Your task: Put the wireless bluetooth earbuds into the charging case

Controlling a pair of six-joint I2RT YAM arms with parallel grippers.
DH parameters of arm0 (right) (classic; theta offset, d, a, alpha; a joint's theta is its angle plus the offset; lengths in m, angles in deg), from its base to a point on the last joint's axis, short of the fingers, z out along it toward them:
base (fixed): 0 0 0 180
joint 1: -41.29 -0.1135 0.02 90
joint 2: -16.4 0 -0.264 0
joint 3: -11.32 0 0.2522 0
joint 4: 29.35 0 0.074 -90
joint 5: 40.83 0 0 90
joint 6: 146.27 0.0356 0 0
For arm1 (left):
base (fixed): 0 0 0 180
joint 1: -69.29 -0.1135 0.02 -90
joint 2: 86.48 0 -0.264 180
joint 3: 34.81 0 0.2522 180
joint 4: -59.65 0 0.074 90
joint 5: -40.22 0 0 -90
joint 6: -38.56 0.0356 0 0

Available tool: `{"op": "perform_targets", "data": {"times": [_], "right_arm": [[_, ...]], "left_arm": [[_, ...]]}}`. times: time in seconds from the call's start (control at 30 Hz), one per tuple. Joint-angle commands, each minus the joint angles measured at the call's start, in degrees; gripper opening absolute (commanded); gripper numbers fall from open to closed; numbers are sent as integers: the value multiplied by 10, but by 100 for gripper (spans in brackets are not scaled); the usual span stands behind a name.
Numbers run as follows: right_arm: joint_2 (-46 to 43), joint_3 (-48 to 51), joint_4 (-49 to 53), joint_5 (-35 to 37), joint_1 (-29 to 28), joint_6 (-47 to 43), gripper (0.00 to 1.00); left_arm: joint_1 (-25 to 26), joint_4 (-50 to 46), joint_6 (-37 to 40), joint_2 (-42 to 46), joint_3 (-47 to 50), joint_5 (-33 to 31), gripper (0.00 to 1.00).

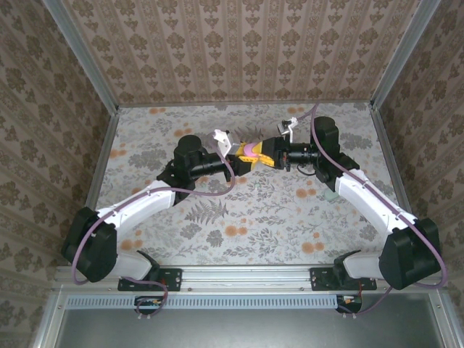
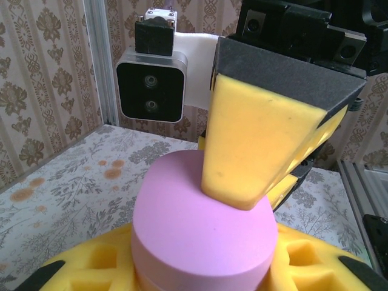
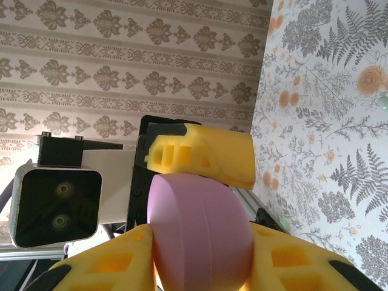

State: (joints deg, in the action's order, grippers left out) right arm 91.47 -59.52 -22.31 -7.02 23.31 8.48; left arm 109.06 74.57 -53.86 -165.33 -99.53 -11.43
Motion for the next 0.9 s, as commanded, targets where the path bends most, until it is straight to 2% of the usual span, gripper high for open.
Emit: {"op": "perform_targets", "data": {"times": [0.0,0.1,0.2,0.23,0.3,0.4,0.6,0.7,0.87], "right_arm": [[-6,6,-25,13,8,4,30],[-8,10,-28,21,11,5,30],[-11,15,-28,39,15,1,29],[-13,18,-28,46,17,0,29],[-12,24,-31,61,21,-2,28],[-4,24,-33,61,28,-5,27],[15,33,-4,136,34,-55,27],[60,22,46,192,34,-96,27],[144,9,45,217,33,-122,26]], "left_arm": [[3,-22,23,18,-19,12,42],[3,-34,35,18,-18,5,57],[1,-60,56,22,-17,-1,68],[2,-66,59,25,-16,-2,68],[-1,-66,52,26,-12,2,61],[-8,-93,52,36,-9,-11,67],[-20,-90,56,94,59,-115,71],[-23,-91,57,125,78,-169,72],[-24,-95,58,153,85,-221,73]]}}
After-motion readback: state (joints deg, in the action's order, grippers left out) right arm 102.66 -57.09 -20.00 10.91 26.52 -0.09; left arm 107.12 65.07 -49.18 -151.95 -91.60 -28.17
